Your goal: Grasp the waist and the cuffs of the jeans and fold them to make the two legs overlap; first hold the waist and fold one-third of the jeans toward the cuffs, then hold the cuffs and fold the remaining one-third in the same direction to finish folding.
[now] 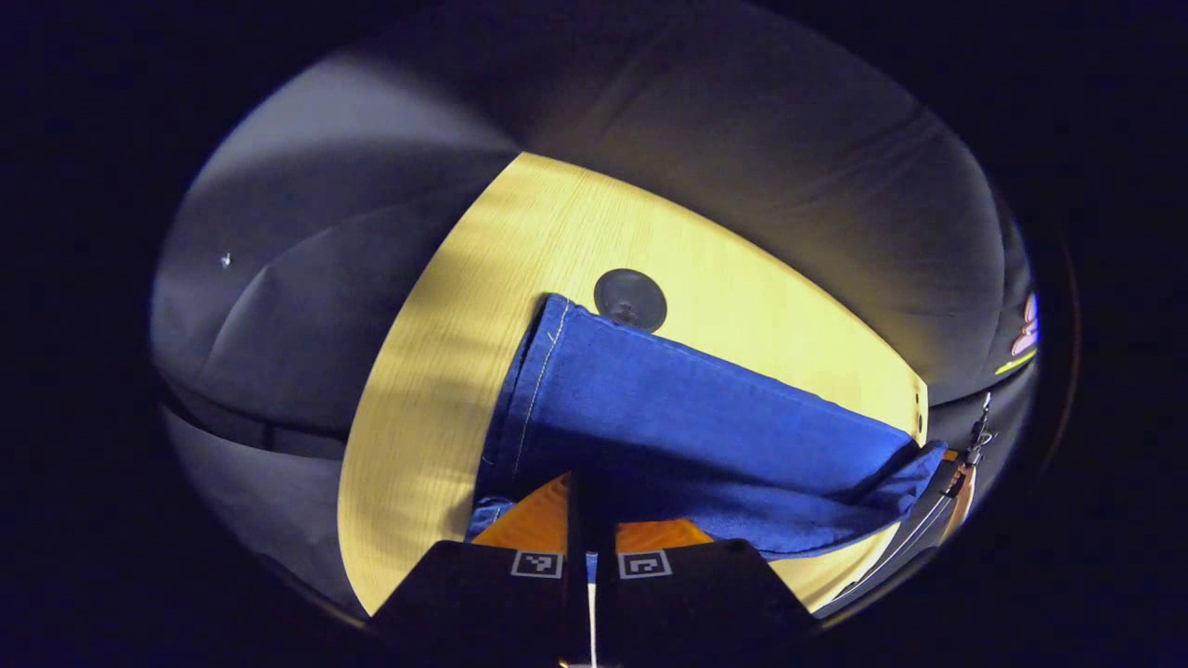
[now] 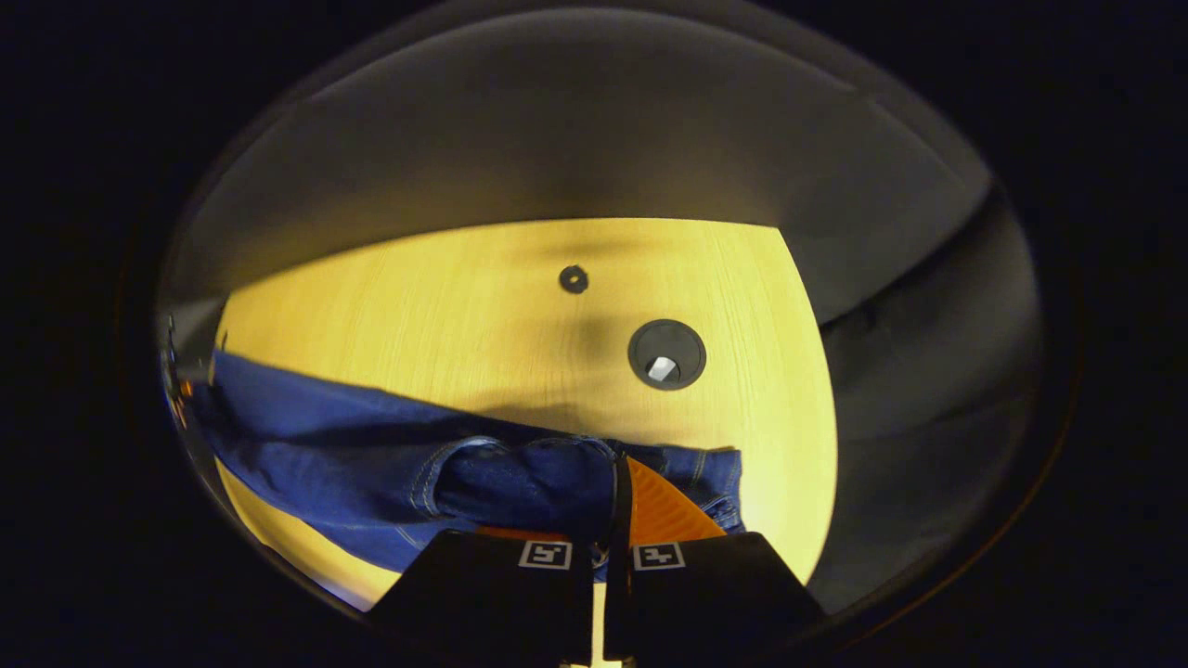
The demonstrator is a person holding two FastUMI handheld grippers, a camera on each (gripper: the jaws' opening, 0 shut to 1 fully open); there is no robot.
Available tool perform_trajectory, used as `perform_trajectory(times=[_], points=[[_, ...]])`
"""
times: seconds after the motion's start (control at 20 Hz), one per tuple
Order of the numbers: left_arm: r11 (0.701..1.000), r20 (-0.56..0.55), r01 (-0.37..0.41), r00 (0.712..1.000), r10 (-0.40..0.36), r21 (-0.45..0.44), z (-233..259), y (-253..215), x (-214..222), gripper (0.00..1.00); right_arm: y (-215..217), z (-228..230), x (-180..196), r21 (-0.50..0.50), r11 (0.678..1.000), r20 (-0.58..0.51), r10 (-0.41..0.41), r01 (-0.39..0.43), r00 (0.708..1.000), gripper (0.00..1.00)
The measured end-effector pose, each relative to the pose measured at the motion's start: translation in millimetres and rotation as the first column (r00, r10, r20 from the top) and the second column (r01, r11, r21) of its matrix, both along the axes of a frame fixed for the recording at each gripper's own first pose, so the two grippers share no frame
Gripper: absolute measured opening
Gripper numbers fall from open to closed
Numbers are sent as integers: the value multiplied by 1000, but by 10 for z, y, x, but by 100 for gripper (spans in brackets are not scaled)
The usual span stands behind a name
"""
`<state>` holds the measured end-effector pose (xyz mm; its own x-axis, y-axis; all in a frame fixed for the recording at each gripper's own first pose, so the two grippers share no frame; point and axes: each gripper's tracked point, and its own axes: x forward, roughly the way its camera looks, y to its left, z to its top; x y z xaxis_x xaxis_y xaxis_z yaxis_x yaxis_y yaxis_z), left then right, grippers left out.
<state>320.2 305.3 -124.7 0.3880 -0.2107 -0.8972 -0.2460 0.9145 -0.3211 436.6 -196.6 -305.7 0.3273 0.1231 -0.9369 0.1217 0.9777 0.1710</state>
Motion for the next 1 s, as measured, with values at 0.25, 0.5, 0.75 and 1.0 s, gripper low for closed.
perform_trajectory(times=[0.25,0.5,0.75,1.0], points=[[1000,83,-14,996,13,7,390,-66,154,39,49,216,175,56,994,83,-96,92,992,31],[974,292,-56,956,-11,219,1121,177,63,96,-280,719,18,-125,982,353,-93,145,931,99],[941,514,-86,852,-101,329,1773,-92,-312,95,-419,816,-564,-61,955,455,-232,290,860,99],[930,624,-102,767,-152,352,2100,-806,-958,95,-351,524,-738,74,902,428,-415,426,803,99]])
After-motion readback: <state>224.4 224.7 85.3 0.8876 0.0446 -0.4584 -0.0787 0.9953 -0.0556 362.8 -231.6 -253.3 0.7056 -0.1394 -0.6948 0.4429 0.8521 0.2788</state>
